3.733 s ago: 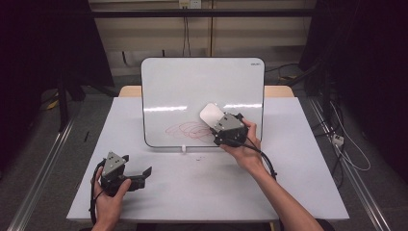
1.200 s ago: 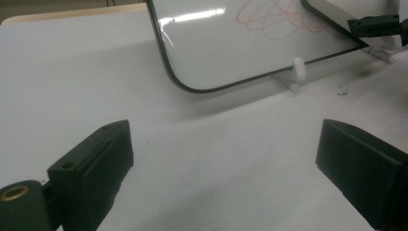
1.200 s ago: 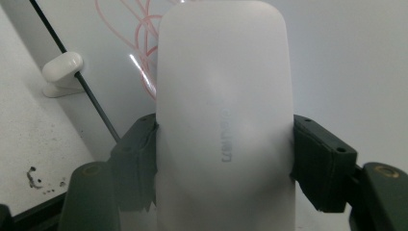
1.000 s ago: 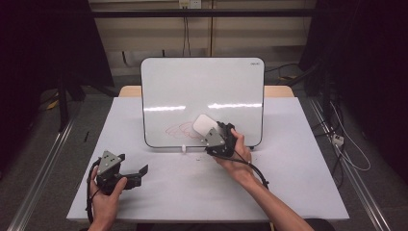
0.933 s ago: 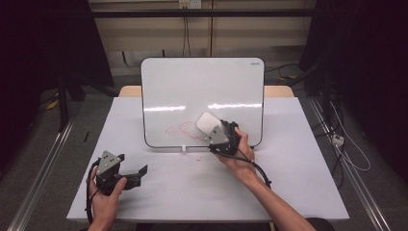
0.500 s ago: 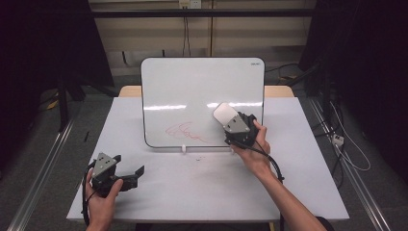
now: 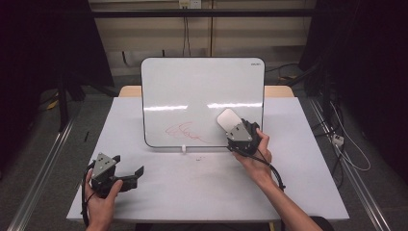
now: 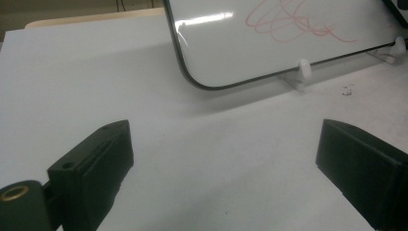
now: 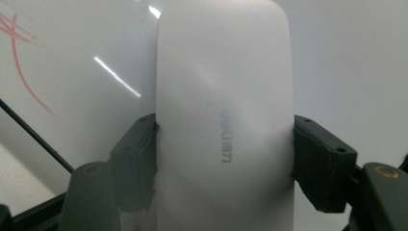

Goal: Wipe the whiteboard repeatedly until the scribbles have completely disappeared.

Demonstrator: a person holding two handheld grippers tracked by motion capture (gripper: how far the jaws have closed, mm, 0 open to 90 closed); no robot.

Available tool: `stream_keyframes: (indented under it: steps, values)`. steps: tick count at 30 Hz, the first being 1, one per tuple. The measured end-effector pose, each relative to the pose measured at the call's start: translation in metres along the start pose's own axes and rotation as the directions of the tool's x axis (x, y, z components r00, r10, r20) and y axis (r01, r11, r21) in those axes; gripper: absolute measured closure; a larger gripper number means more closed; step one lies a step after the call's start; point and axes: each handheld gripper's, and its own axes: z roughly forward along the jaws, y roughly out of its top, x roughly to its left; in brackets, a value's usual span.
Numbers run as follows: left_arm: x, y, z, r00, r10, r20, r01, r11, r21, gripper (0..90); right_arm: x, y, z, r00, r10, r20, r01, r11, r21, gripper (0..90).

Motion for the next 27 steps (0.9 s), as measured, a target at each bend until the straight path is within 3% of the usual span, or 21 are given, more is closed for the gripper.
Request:
stream_keyframes:
  steps: [7,10,20,27]
  values:
    - [-0.002,0.001,0.002,1.0,0.009,0.002,-0.009,0.9999,0.006,5.9,0.016,0.001,0.0,0.9992,-0.037,-0.014,0.038,0.999,0.005,31.8]
    - [-0.003,0.001,0.004,1.0,0.009,0.004,-0.009,0.9999,0.01,5.9,0.021,0.003,0.001,0.9989,-0.047,0.004,0.047,0.999,0.006,31.7]
    - [-0.002,0.004,0.009,0.9999,0.009,0.012,-0.009,1.0,0.004,5.9,0.023,0.002,0.001,0.9983,-0.057,0.011,0.057,0.998,-0.009,31.6]
    - [-0.003,0.005,0.014,0.9999,0.005,0.011,-0.005,0.9998,0.019,5.9,0.026,0.003,0.001,0.9938,-0.111,0.008,0.111,0.994,-0.015,31.1]
